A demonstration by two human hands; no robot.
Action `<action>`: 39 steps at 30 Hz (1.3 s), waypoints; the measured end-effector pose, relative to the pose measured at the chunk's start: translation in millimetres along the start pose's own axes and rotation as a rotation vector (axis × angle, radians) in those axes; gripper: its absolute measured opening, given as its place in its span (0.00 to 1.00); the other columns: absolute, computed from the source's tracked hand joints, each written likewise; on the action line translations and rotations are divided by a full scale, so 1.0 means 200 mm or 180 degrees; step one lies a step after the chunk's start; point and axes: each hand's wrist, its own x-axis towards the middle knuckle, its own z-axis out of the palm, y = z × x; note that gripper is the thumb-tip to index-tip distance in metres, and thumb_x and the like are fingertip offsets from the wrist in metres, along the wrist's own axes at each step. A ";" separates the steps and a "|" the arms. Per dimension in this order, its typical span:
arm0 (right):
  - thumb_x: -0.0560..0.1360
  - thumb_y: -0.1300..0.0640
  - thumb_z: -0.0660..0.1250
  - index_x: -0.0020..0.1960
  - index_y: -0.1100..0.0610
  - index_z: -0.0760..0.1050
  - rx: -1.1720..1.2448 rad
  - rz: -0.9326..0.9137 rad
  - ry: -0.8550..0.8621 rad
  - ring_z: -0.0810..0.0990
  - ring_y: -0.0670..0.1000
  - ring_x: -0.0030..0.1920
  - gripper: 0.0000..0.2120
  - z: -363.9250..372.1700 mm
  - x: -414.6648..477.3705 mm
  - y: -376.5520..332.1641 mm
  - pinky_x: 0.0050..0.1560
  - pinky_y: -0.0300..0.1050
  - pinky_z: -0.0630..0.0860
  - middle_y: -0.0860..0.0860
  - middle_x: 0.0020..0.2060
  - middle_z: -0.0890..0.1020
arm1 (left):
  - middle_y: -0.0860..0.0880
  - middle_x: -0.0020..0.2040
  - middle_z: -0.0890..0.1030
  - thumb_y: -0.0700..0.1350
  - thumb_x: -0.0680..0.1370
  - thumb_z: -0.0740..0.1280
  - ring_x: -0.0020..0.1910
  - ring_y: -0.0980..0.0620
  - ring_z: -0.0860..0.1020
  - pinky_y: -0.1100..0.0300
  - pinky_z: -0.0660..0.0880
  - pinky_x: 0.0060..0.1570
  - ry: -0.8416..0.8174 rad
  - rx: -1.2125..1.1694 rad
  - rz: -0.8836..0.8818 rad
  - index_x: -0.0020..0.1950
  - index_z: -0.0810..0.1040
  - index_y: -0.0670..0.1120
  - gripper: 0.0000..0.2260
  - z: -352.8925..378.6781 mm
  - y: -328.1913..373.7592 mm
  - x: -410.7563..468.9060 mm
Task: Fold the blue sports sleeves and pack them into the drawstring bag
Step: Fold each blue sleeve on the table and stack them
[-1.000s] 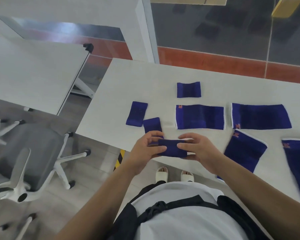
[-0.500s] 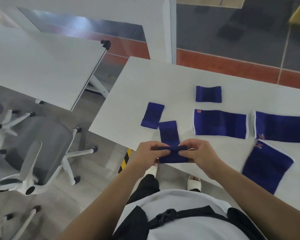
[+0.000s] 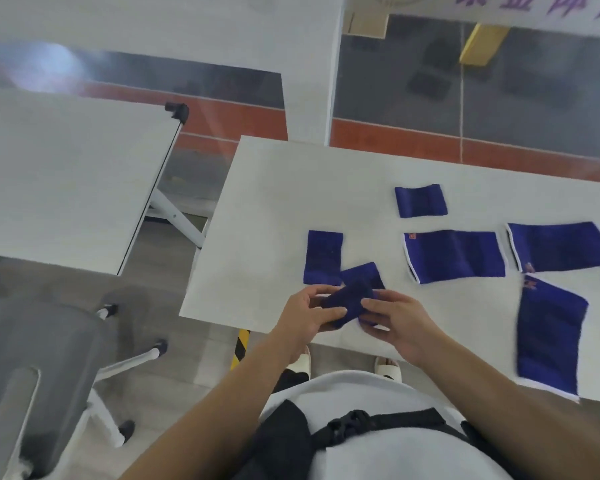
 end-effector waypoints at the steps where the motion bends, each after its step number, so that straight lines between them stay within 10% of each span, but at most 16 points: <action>1: 0.75 0.66 0.72 0.58 0.62 0.78 -0.0096 -0.0002 0.0068 0.85 0.59 0.50 0.12 0.02 0.00 0.02 0.60 0.59 0.79 0.60 0.50 0.86 | 0.41 0.53 0.85 0.35 0.74 0.75 0.49 0.43 0.85 0.57 0.82 0.45 0.0022 0.0107 0.0042 0.60 0.79 0.42 0.16 -0.03 -0.01 0.01; 13: 0.74 0.62 0.73 0.62 0.61 0.78 0.0874 0.0212 0.0450 0.83 0.59 0.56 0.17 0.03 -0.08 0.20 0.57 0.57 0.80 0.60 0.53 0.86 | 0.42 0.54 0.84 0.37 0.76 0.73 0.50 0.43 0.85 0.53 0.83 0.49 -0.0449 0.0315 -0.0195 0.58 0.78 0.45 0.12 0.00 -0.07 0.05; 18: 0.75 0.63 0.72 0.61 0.61 0.78 0.1096 0.0064 0.1009 0.83 0.58 0.52 0.15 -0.17 -0.15 0.22 0.59 0.56 0.79 0.58 0.51 0.86 | 0.54 0.50 0.82 0.44 0.78 0.71 0.51 0.53 0.80 0.70 0.74 0.47 0.0104 0.1905 0.0621 0.56 0.79 0.49 0.08 0.05 -0.01 0.17; 26: 0.76 0.61 0.71 0.64 0.59 0.75 0.1365 0.0093 0.1138 0.81 0.58 0.56 0.17 -0.40 -0.25 0.24 0.57 0.54 0.78 0.59 0.57 0.83 | 0.47 0.70 0.73 0.56 0.77 0.70 0.68 0.43 0.71 0.48 0.72 0.62 0.0176 0.4752 0.1054 0.75 0.65 0.49 0.30 0.31 0.10 0.44; 39: 0.76 0.68 0.69 0.58 0.60 0.78 0.1120 0.0085 0.0844 0.82 0.58 0.53 0.12 -0.62 -0.27 0.23 0.56 0.53 0.78 0.59 0.53 0.84 | 0.46 0.60 0.78 0.51 0.76 0.72 0.63 0.43 0.73 0.49 0.67 0.62 0.0685 0.5281 0.0568 0.64 0.76 0.49 0.19 0.38 0.05 0.48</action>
